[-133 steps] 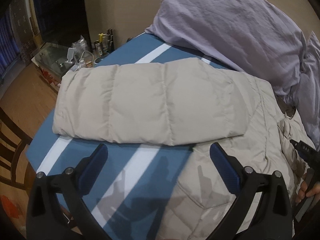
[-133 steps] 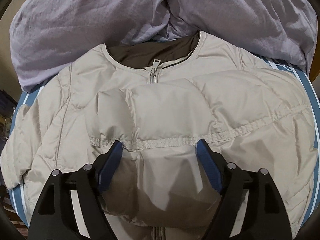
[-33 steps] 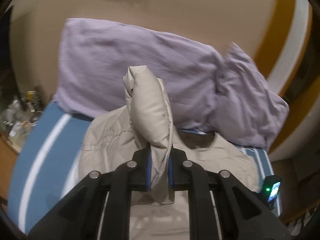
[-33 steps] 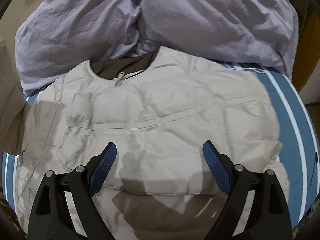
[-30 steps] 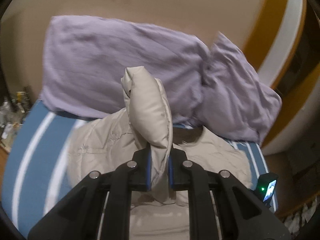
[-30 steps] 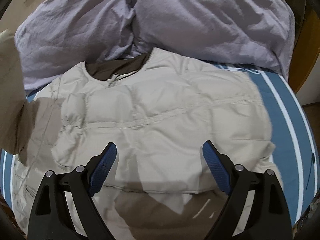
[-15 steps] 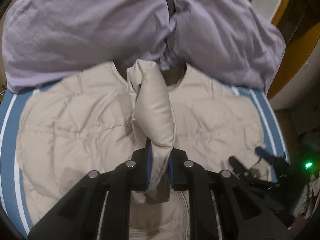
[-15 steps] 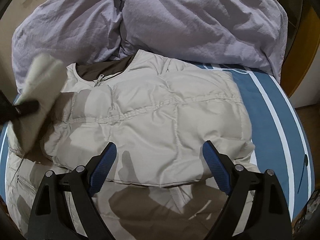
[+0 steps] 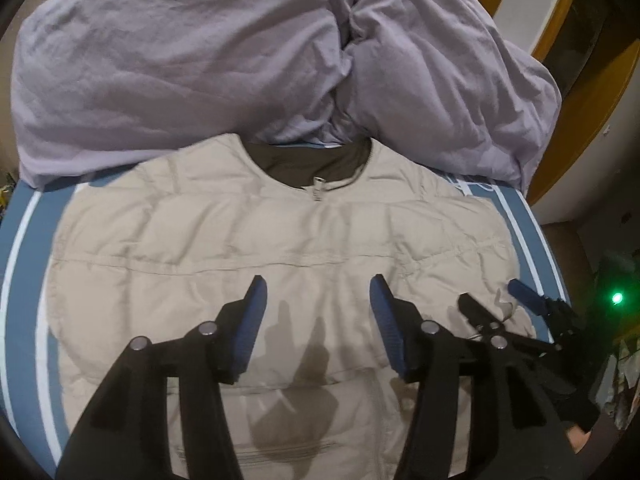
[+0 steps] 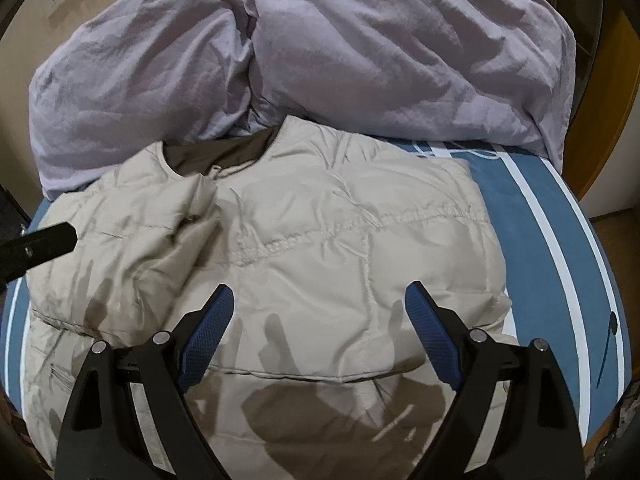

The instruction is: Fold large clothes

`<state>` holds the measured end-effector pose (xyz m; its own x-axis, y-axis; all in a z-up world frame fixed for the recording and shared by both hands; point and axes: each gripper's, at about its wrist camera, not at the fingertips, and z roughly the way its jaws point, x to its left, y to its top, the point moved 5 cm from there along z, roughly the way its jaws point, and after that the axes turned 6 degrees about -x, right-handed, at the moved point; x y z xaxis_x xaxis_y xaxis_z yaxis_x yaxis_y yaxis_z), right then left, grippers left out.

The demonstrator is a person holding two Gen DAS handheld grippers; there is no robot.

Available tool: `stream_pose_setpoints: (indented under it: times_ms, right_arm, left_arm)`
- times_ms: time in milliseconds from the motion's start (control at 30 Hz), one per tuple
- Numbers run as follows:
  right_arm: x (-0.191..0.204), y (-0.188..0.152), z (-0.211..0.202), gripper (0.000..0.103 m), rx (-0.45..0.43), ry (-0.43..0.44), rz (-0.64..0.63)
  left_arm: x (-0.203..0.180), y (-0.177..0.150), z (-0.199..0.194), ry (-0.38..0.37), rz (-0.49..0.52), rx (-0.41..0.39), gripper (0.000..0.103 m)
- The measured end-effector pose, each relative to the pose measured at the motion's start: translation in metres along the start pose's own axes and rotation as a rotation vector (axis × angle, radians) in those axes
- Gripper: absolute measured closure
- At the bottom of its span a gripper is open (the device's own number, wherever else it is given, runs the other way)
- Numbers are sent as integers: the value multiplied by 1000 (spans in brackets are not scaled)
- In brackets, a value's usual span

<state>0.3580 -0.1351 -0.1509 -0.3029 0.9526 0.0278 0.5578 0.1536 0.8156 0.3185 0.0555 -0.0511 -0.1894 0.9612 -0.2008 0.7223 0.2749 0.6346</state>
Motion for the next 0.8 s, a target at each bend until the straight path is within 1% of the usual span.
stream_pose_setpoints:
  times_ms: [33,233,333,400,433,500,567,700,800]
  right_arm:
    - [3,3,-2,14,-7,9,2]
    - [29,13,-11,25,-15,87,1]
    - [50,17,-14,33,-14,139,-10]
    - [65,20,-16,42,-13,174,-22]
    - [71,21,-17,44,-13,187,-25]
    - [84,24,-18,52,-18,219,-33]
    - [98,26,-21,56,-28,246,-49]
    - [116,23,-15,64,-20,257,-92]
    - [117,14,0,70,22,248,-97]
  left_arm:
    - [6,-1,-2,10,-3,-2,49]
    - [38,-9,-5,68,-20,5,49]
    - [52,-13,-6,93,-27,8,49]
    - [61,-15,-7,109,-30,10,49]
    - [64,-15,-7,116,-30,9,49]
    - [71,-17,-7,133,-28,9,49]
    - [79,-18,-6,149,-31,13,49]
    - [91,-21,-2,169,-38,23,49]
    - [96,-24,4,179,-42,33,49]
